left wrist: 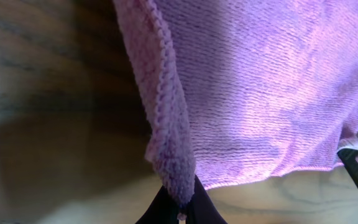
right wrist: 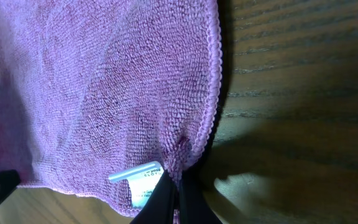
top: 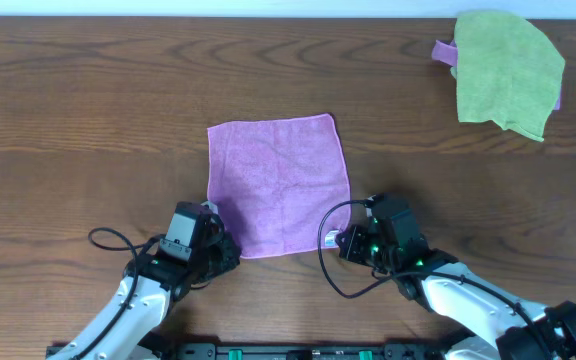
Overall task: Fold the cloth
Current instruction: 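Lift the bottom edge and fold it up toward the top edge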
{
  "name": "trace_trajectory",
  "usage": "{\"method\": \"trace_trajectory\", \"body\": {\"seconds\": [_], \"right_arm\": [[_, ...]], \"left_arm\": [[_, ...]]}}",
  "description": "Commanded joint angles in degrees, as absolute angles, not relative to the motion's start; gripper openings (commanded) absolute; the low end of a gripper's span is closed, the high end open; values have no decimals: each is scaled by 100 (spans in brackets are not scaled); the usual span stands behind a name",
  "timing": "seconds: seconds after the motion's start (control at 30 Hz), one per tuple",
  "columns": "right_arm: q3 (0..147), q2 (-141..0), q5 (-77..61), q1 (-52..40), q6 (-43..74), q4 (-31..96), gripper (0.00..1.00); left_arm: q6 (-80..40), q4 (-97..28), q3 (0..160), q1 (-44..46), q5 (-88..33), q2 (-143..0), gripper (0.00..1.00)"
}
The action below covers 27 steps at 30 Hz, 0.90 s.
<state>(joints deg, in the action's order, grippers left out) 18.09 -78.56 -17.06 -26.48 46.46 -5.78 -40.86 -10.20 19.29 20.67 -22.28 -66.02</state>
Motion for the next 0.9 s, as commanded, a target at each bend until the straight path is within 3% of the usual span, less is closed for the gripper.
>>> {"method": "trace_trajectory", "body": {"seconds": [0.0, 0.5, 0.87], "right_arm": [[1787, -8079, -1708, -2641, 4550, -397, 2], [4141, -7966, -1420, -2639, 3459, 1817, 1], [4543, -7966, -1345, -2248, 3415, 1914, 2]], "left_arm": [[-4003, -1098, 2309, 2053, -2362, -6622, 6], [-3599, -2084, 3603, 2051, -1957, -6622, 6], [-3662, -2294, 4051, 1503, -1573, -6622, 6]]}}
